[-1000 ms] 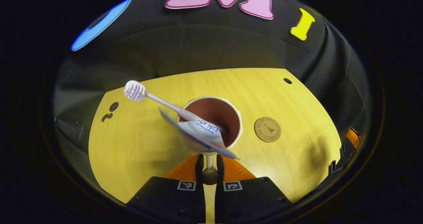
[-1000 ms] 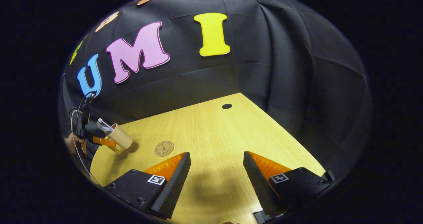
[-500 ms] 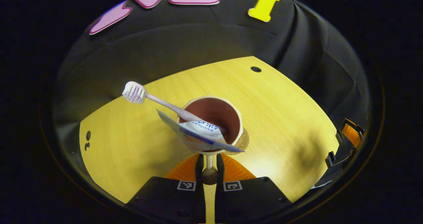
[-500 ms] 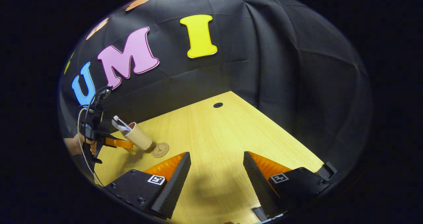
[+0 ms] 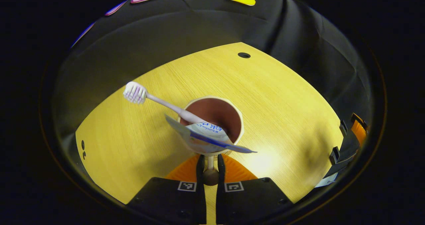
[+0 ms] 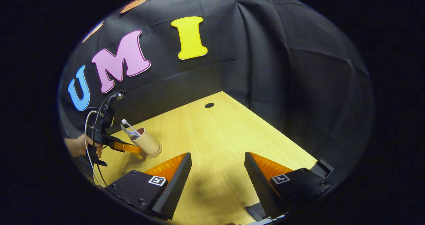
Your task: Put the toothbrush and toothpaste on the desktop into the cup, then pick up the cup and place it on the coaster on the desktop.
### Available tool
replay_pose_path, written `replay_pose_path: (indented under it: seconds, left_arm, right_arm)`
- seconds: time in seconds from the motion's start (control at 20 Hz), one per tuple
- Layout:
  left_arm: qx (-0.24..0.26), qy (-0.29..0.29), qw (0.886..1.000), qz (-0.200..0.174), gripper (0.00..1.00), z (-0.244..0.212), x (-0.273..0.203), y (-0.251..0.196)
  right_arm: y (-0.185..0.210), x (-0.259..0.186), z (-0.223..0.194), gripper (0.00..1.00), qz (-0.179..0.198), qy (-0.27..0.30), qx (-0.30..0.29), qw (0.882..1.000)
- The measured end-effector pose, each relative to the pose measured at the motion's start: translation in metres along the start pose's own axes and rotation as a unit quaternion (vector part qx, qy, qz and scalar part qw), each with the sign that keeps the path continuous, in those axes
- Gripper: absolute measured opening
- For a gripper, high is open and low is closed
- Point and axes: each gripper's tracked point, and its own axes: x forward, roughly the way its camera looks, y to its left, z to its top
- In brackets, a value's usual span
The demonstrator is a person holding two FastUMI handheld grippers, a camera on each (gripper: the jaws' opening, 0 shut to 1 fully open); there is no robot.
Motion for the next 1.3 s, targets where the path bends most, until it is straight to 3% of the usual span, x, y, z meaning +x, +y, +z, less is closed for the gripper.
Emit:
replay_pose_path:
  seconds: [0.2,0.3,0.45,0.5,0.55,0.6,0.75,0.9,1.1,1.3]
  left_arm:
    - [0.003,-0.01,1.0,0.007,0.24,0.002,-0.004,-0.001]
    - [-0.001,-0.021,1.0,0.007,0.34,0.004,-0.014,-0.002]
    - [-0.011,-0.046,0.999,0.008,0.77,0.004,-0.036,-0.001]
    - [-0.013,-0.057,0.998,0.016,0.83,0.002,-0.048,0.002]
    - [-0.014,-0.074,0.997,0.026,1.0,0.0,-0.062,0.007]
    - [-0.014,-0.096,0.995,0.036,0.96,-0.001,-0.077,0.012]
    - [-0.024,-0.142,0.988,0.048,0.99,-0.016,-0.126,0.014]
    - [-0.057,-0.206,0.974,0.073,0.98,-0.035,-0.186,0.022]
    - [-0.093,-0.3,0.933,0.177,0.99,-0.071,-0.275,0.052]
    - [-0.144,-0.362,0.896,0.214,1.0,-0.124,-0.358,0.062]
  right_arm:
    - [-0.006,-0.005,-0.008,0.98,0.005,0.004,-0.002,1.0]
    - [-0.005,-0.007,-0.009,0.98,0.01,0.004,-0.005,1.0]
    - [-0.001,-0.016,-0.013,0.98,0.02,0.003,-0.008,1.0]
    - [0.004,-0.017,-0.013,0.98,0.024,0.003,-0.009,1.0]
    - [0.01,-0.018,-0.013,0.98,0.029,0.003,-0.011,1.0]
    - [0.017,-0.02,-0.012,0.98,0.035,0.002,-0.013,0.999]
    - [0.035,-0.027,-0.009,0.98,0.054,0.001,-0.029,0.998]
    - [0.059,-0.038,-0.004,0.98,0.072,-0.001,-0.039,0.997]
    - [0.094,-0.061,-0.01,0.98,0.095,0.002,-0.067,0.993]
    - [0.129,-0.1,-0.02,0.98,0.122,0.009,-0.089,0.988]
